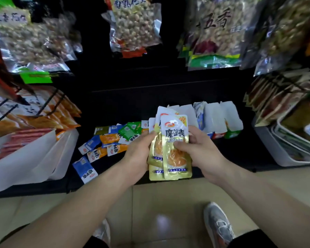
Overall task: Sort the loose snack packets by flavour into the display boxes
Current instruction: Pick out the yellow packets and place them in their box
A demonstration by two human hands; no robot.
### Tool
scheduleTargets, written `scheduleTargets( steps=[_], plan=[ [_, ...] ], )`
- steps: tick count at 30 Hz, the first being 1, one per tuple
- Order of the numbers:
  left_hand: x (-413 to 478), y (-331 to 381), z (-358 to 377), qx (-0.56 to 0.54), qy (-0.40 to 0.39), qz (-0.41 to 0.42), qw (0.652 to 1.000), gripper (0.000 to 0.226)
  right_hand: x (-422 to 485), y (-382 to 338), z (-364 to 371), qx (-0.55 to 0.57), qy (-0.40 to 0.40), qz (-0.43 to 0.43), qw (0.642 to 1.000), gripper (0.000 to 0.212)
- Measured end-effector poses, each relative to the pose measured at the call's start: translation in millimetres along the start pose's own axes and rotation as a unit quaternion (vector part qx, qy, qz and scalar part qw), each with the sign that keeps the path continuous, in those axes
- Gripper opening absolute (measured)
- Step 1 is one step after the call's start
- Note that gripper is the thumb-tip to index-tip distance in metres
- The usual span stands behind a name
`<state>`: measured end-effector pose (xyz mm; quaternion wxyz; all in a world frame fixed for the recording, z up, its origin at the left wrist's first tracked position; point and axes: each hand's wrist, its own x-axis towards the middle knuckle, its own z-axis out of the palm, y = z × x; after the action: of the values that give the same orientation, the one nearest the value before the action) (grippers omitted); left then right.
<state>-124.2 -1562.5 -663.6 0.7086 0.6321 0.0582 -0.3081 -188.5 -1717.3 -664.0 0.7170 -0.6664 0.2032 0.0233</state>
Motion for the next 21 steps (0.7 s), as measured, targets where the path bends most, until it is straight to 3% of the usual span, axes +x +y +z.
scheduleTargets(
  steps=[2, 5, 8, 10, 13, 16, 21],
  plan=[
    [9.2, -1.9, 3.7, 0.036, -0.008, 0.01, 0.999, 0.03, 6.8, 2.3, -12.9, -0.003, -0.006, 0.0, 1.0, 0.037],
    [26.4, -8.5, 11.1, 0.114, -0.028, 0.04, 0.992, 0.055, 16.9, 9.6, -31.6, 0.006, 0.003, 0.001, 1.0, 0.041],
    [41.1, -10.2, 18.1, 0.143, -0.028, 0.077, 0.986, 0.033, 25.1, 16.3, -42.6, 0.021, 0.024, 0.005, 0.999, 0.038],
    [49.0, -9.1, 22.9, 0.144, -0.025, 0.07, 0.987, 0.035, 31.8, 20.3, -51.0, 0.017, 0.048, 0.011, 0.999, 0.034],
    [64.2, -11.5, 26.3, 0.122, -0.035, 0.028, 0.991, 0.055, 40.3, 23.2, -64.4, 0.005, 0.07, 0.026, 0.997, 0.029],
    [69.3, -12.2, 27.9, 0.175, -0.038, 0.058, 0.982, 0.036, 45.8, 24.9, -70.5, 0.0, 0.079, 0.034, 0.996, 0.024],
    [71.9, -14.5, 28.1, 0.23, 0.014, 0.08, 0.97, 0.043, 49.4, 25.3, -71.1, -0.002, 0.081, 0.036, 0.996, 0.008]
  ],
)
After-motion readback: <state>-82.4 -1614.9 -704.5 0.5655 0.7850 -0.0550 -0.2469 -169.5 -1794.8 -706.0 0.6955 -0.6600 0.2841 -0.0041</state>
